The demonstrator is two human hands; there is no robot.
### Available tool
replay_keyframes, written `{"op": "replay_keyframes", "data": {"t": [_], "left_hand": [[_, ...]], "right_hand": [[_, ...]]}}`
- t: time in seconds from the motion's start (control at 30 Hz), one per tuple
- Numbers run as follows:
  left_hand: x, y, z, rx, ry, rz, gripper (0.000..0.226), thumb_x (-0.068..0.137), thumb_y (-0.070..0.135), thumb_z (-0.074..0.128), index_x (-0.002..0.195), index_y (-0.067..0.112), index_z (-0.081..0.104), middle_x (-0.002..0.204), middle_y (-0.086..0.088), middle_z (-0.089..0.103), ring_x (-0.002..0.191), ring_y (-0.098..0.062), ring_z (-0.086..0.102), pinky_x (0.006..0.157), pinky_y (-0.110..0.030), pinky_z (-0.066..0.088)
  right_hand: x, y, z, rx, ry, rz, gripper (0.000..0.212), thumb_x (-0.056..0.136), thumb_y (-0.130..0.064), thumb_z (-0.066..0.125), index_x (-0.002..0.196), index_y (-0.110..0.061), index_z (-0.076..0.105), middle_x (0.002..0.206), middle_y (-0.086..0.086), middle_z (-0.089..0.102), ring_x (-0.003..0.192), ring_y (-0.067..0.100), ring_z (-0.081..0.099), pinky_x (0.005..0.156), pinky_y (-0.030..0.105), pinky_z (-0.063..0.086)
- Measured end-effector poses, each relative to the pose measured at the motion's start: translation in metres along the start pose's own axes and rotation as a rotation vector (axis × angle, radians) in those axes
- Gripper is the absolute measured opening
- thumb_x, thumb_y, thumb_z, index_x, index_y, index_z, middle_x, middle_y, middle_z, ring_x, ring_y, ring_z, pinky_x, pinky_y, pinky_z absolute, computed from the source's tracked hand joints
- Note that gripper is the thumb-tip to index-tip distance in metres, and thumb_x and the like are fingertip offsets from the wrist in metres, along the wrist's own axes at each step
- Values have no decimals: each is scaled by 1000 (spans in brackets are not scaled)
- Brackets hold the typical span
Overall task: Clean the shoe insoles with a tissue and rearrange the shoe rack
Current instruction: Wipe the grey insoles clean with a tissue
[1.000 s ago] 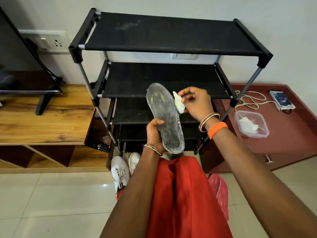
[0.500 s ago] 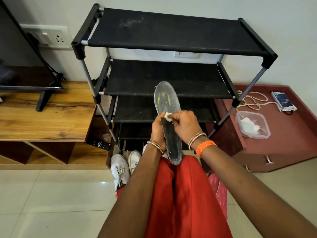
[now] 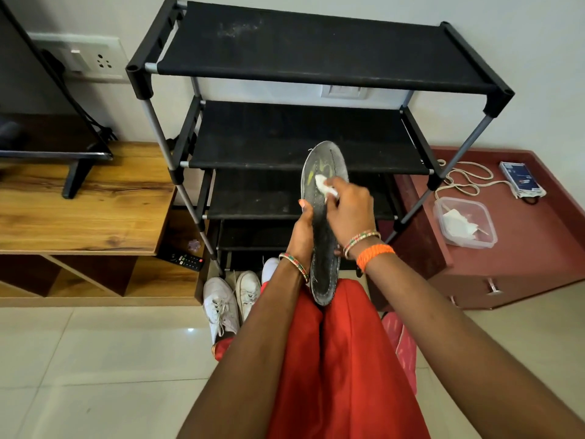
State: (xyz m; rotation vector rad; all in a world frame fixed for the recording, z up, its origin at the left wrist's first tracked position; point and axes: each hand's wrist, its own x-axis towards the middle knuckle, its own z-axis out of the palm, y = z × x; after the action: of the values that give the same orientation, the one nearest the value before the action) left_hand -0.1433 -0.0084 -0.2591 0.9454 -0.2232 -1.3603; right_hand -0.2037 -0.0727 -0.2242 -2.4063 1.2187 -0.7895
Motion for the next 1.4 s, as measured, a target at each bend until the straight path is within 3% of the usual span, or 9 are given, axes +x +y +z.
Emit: {"op": "replay_keyframes", "data": {"t": [0.13,0.4,0.53,0.7,0.9,1.03,1.17,1.27,1.4], "left_hand": [[-5,-3,4,-8,-116,-108,79,88,71,17,96,6,60,69,-9,61,55,-19,51,46,-24,42],[-4,-1,-1,71,-110,-57,80,93,63,11,76,18,76,72,-10,58,63,-20,52,53,-27,43],[-3,-3,-2,94,-125,-105,82,88,71,16,94,4,62,66,-12,58,53,-21,50,46,-25,42],[-7,-4,2,63,-162,-173,85,85,75,14,95,3,58,65,-11,58,52,-20,49,45,-22,38],[0,0,-6,115,-81,-119,80,91,66,16,117,2,57,75,-15,67,59,-24,63,52,-31,52],[3,2,-4,-42,-47,-13,57,98,48,24,95,8,65,72,-8,70,63,-16,68,58,-23,55],[6,7,-6,-189,-11,43,66,99,41,29,59,12,73,57,-5,67,52,-14,65,49,-17,51],[6,10,-5,-238,51,32,56,97,45,31,82,7,69,65,-7,68,59,-17,67,57,-22,54],[9,9,-4,-275,111,41,59,96,54,26,106,7,60,86,-12,68,80,-20,67,76,-30,53]], "right_hand": [[34,5,-8,-25,47,123,28,88,-4,55,112,-12,68,103,16,69,97,33,64,84,36,53],[1,6,-3,-92,-70,54,29,87,-4,53,110,-13,69,105,17,67,97,32,63,85,36,53],[23,8,-2,-67,-40,134,30,87,-4,53,111,-13,68,108,18,65,100,34,61,86,38,52],[38,14,0,-16,-83,169,30,90,-1,50,111,-12,69,112,18,64,103,34,60,91,37,50],[6,13,-2,174,-39,111,27,84,6,54,95,-10,73,99,13,71,94,25,66,83,29,53],[-9,12,-2,235,-130,86,33,82,6,56,101,-18,70,90,1,69,85,15,65,78,24,53],[-11,14,-6,407,-146,179,49,79,7,58,112,-28,66,85,-4,69,78,8,65,70,19,53],[-6,7,-5,570,-187,275,36,80,6,60,94,-24,73,94,3,72,77,7,66,62,17,53],[-7,-9,0,837,-261,416,30,76,10,63,93,-13,72,96,11,71,93,20,67,86,35,55]]}}
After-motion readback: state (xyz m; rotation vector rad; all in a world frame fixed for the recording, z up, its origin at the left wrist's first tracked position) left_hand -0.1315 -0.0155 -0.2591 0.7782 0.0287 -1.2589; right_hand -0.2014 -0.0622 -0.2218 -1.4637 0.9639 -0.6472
